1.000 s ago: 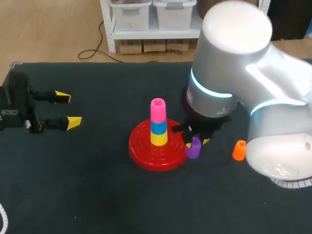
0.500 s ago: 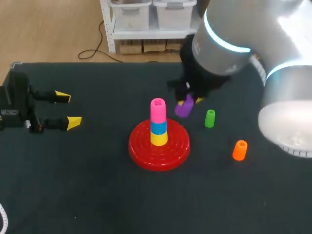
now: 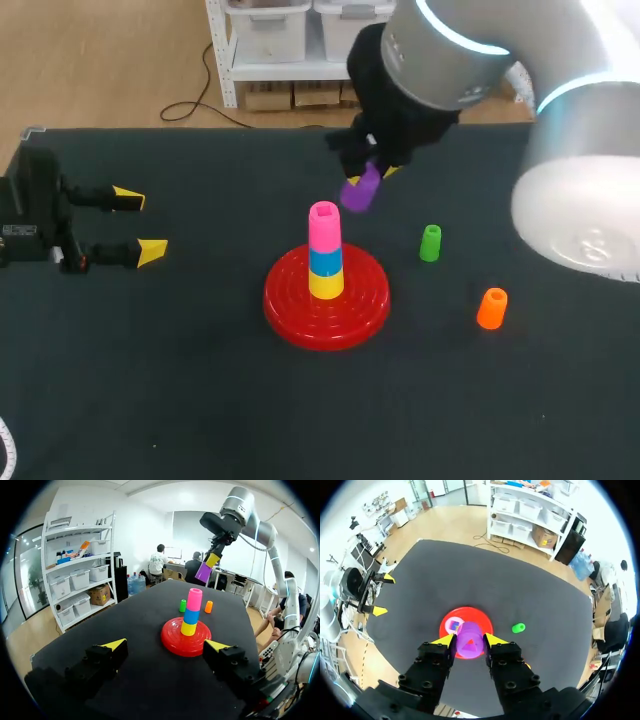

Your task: Pick up and stack the cylinders on the red base in this order: pink,purple,orange,green

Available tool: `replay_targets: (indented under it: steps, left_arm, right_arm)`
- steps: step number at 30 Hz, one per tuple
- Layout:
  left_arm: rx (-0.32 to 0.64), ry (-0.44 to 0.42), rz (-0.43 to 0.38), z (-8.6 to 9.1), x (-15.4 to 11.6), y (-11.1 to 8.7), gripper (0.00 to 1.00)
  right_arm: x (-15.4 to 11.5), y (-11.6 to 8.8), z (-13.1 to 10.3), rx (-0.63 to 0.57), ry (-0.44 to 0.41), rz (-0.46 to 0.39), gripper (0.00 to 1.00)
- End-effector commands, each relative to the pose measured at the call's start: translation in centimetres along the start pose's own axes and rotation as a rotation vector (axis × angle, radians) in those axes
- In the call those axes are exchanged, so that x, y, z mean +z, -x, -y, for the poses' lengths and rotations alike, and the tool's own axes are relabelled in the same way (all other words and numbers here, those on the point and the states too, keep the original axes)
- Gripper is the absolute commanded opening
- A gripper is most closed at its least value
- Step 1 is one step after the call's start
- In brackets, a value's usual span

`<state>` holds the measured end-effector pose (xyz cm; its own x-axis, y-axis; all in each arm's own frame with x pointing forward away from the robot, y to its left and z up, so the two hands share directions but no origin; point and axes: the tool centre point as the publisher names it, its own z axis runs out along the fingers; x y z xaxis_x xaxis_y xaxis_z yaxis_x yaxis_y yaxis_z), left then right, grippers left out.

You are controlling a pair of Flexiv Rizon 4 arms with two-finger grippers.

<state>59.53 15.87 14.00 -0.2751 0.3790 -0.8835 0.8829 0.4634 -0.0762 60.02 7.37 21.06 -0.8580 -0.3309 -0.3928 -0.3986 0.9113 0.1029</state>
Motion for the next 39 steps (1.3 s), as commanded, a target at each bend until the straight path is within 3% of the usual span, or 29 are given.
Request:
replay_targets:
  steps: [1, 24, 39]
  left_arm:
    - [0.004, 0.006, 0.009, 0.0, 0.2, -0.2, 1.0]
    - [0.004, 0.006, 0.009, 0.0, 0.2, -0.2, 1.0]
    - [0.004, 0.006, 0.009, 0.0, 0.2, -0.2, 1.0]
  right_arm:
    - [0.7, 0.8, -0.9, -0.012, 0.0, -0.022, 0.0]
    - [3.7, 1.5, -2.5, -0.072, -0.013, -0.096, 0.0]
    - [4.0, 1.8, -3.1, -0.147, -0.015, -0.185, 0.0]
